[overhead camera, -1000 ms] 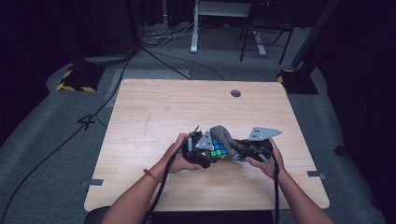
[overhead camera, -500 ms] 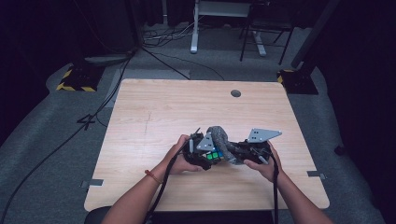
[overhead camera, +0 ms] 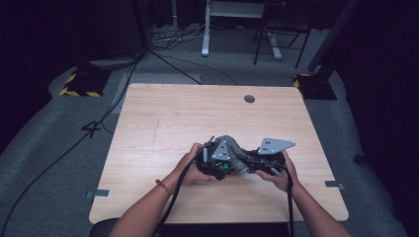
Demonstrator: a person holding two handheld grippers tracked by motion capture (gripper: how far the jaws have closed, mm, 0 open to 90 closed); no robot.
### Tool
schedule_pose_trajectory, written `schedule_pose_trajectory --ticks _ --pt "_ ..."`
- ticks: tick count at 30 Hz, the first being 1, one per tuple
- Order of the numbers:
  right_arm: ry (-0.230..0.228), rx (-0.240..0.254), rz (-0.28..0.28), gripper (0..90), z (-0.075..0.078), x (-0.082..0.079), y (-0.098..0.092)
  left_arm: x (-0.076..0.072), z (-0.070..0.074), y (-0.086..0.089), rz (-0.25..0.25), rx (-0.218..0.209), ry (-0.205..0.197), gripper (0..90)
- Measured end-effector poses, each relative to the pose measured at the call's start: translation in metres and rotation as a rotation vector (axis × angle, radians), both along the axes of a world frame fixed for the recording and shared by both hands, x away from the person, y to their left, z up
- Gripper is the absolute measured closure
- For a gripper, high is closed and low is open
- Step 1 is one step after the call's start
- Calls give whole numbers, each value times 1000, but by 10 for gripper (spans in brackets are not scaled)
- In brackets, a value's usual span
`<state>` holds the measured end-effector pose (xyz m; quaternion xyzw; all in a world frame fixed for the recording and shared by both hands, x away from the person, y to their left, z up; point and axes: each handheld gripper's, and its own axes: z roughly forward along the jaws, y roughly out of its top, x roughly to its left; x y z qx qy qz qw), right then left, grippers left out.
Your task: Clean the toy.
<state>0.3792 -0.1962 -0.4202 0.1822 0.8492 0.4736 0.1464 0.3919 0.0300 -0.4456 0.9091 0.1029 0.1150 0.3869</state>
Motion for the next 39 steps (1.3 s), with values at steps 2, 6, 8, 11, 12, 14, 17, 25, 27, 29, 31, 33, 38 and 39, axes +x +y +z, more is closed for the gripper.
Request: schedule_pose_trajectory --ticks 2,6,8,11,12,14,17,25,27,29,31,33,38,39 --pt "12 -17 -18 788 -3 4 -5 0 4 3 2 -11 -10 334" --pt "46 -31 -40 787 -10 10 -12 0 9 9 13 -33 -15 334" --pt "50 -32 -39 787 -11 10 -12 1 12 12 11 -42 -13 334" --pt "42 -25 -24 788 -8 7 -11 1 12 14 14 -41 -15 334" --pt "41 -15 -17 788 -7 5 -11 1 12 14 15 -38 -15 334" --pt "33 -3 -7 787 -4 2 -9 1 11 13 16 -30 -16 334" --pt "16 26 33 786 1 -5 -3 -1 6 7 5 1 -17 333" --pt "-37 -8 33 784 5 -11 5 -4 -1 -3 -16 36 -16 334" --pt "-40 -26 2 781 3 -8 3 -6 2 -3 -23 38 -22 334" --pt "-26 -46 -32 780 -1 -2 1 -7 6 0 -21 32 -31 334" --pt "-7 -53 -50 780 -6 4 -4 -7 11 5 -14 10 -38 334" --pt "5 -66 -57 781 -9 6 -7 -7 14 8 -9 -4 -45 334" --pt "0 -63 -48 781 -8 3 -5 -6 17 13 -5 -14 -43 334" --pt "-5 -52 -40 781 -6 1 -4 -6 17 14 -4 -10 -43 333"
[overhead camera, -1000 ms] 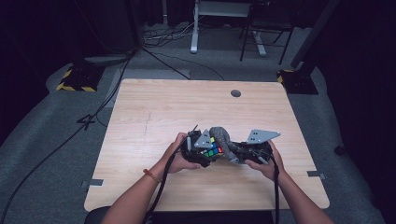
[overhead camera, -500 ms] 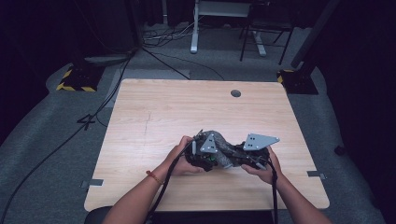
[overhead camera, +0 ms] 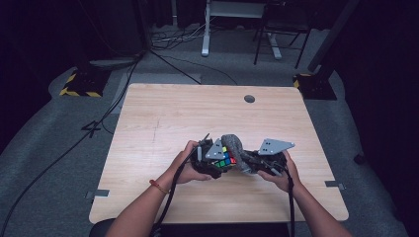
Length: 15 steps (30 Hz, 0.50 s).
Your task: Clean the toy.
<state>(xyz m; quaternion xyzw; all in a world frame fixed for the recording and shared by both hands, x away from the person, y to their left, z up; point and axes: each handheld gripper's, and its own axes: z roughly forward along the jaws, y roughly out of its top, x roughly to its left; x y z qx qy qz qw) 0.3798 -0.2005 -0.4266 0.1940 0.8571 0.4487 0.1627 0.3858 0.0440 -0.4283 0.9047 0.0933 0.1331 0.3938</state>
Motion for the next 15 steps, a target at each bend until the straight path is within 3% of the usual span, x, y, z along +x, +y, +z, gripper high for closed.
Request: schedule_pose_trajectory --ticks 5,8,13,15 --pt "2 55 53 781 8 -9 5 1 -5 -2 6 15 13 333" --pt "-19 36 52 780 10 -13 9 0 -9 -6 1 29 22 333" --pt "-28 72 70 774 12 -14 9 -2 -13 -13 -12 40 30 333" --pt "-37 57 59 773 12 -15 11 -3 -15 -16 -7 58 26 333"
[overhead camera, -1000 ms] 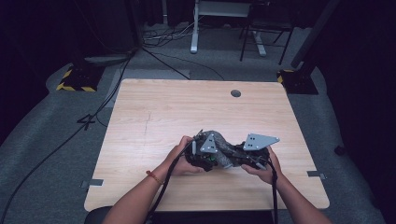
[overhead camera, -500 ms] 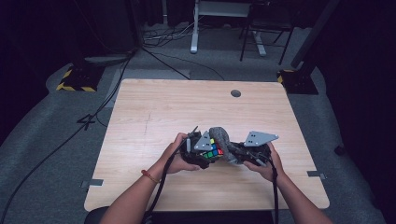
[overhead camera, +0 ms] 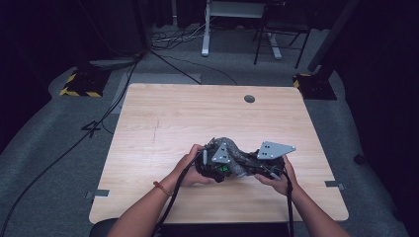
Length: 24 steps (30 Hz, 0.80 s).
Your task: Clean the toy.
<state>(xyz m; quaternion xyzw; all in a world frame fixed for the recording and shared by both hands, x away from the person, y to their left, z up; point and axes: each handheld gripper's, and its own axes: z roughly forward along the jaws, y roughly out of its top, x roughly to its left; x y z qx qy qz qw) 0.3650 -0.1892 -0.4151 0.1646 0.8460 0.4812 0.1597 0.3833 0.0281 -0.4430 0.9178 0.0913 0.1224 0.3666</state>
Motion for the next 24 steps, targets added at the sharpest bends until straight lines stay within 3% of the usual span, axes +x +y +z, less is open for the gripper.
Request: schedule_pose_trajectory --ticks 6,9,12,17,24 --pt "19 -46 -57 774 -6 9 -2 1 7 8 9 -24 -13 334" --pt "55 -39 -73 774 -12 16 -6 3 12 14 17 -40 -19 333" --pt "49 -59 -77 775 -13 17 -5 4 15 17 18 -48 -27 333" --pt "66 -69 -59 774 -15 16 -5 5 21 25 27 -61 -29 333" --pt "40 -49 8 774 -9 5 -1 7 19 28 42 -44 -31 333"
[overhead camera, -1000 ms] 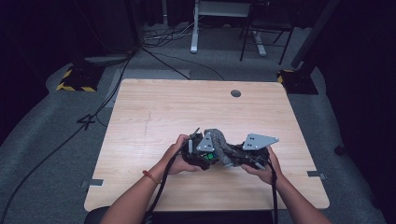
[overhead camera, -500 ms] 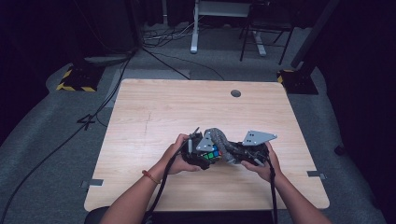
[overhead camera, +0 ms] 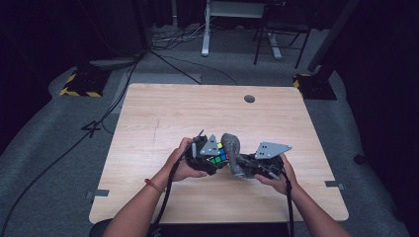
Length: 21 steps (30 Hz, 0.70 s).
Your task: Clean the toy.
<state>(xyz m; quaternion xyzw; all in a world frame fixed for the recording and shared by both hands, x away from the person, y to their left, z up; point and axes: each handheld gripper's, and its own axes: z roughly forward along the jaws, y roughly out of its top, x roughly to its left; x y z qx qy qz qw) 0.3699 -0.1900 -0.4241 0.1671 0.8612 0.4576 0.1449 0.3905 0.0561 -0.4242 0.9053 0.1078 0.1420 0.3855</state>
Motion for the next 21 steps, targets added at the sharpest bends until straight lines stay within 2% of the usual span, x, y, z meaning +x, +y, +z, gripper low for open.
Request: schedule_pose_trajectory --ticks 3,5,8,11,13,16,17,21 --pt "-15 16 32 773 3 -5 3 -2 -7 -7 -7 24 13 333" --pt "-39 4 31 773 5 -8 5 -2 -10 -11 -16 30 19 333" --pt "-44 31 25 772 6 -8 3 -6 -16 -20 -43 48 35 333" --pt "-58 23 7 772 6 -7 3 -9 -19 -29 -59 63 41 333" --pt "-64 6 -19 773 5 -3 1 -10 -21 -34 -73 57 48 333" --pt "-39 7 -65 774 2 5 -6 -14 -17 -35 -95 43 40 333" --pt "-33 4 -74 774 1 7 -8 -14 -15 -34 -99 43 32 333" --pt "-38 -21 -91 776 -1 10 -12 -14 -3 -24 -91 -6 13 333"
